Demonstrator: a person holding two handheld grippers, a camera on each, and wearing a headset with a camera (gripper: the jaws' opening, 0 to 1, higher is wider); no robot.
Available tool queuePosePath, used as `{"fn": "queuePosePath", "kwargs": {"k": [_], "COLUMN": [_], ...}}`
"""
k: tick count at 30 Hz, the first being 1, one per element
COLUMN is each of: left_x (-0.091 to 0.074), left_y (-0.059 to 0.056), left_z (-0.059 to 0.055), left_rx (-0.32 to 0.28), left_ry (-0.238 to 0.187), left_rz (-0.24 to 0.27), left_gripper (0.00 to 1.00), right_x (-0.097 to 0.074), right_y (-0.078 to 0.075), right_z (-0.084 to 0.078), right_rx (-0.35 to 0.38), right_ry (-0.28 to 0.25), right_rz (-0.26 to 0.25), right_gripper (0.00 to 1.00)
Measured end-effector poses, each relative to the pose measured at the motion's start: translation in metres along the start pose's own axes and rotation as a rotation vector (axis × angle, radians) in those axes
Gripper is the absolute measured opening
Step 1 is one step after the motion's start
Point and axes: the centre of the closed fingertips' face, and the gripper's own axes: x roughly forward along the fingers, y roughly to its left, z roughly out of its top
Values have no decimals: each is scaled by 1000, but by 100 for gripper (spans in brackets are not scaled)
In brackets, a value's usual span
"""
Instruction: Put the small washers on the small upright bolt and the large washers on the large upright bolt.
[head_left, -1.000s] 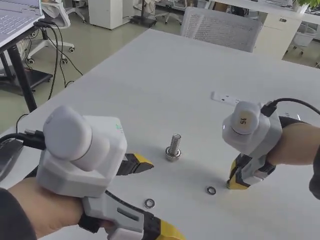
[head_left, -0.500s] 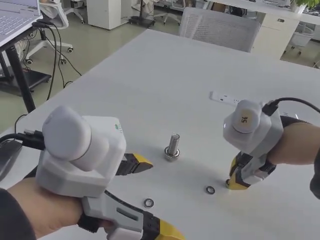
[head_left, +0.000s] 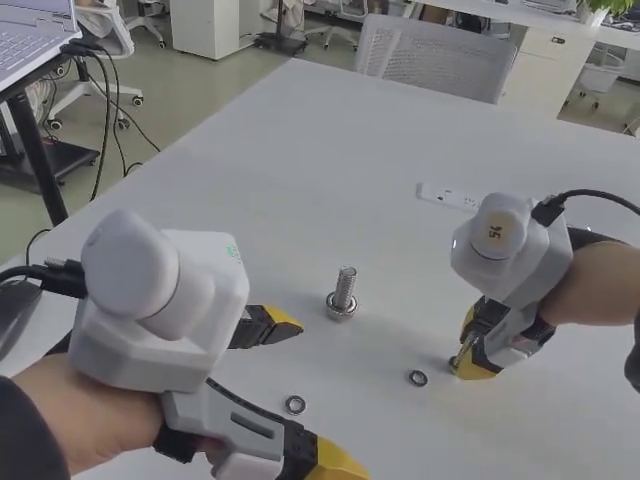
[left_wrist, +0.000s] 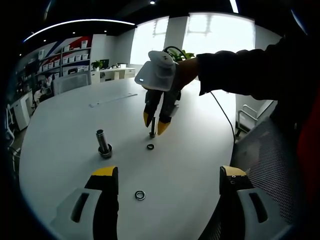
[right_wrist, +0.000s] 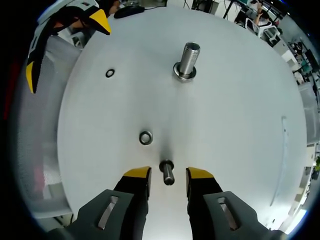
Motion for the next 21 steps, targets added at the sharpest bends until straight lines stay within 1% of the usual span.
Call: {"fn": "queuePosePath", "kwargs": {"k": [10, 19, 21], "left_x": [0, 0, 0], "left_y": [0, -2, -2], "left_z": [1, 2, 2], "left_rx": [4, 9, 11], "left_ry": [0, -3, -2], "left_rz": [-3, -6, -6], "left_gripper": [83, 83, 83], "right_x": [-6, -9, -10], "right_y": [1, 6, 9], "right_z": [-11, -22, -24], "right_rx": [25, 49, 52], "right_ry": [-3, -1, 2], "right_rz": [-9, -12, -12], "right_gripper": [30, 30, 30]}}
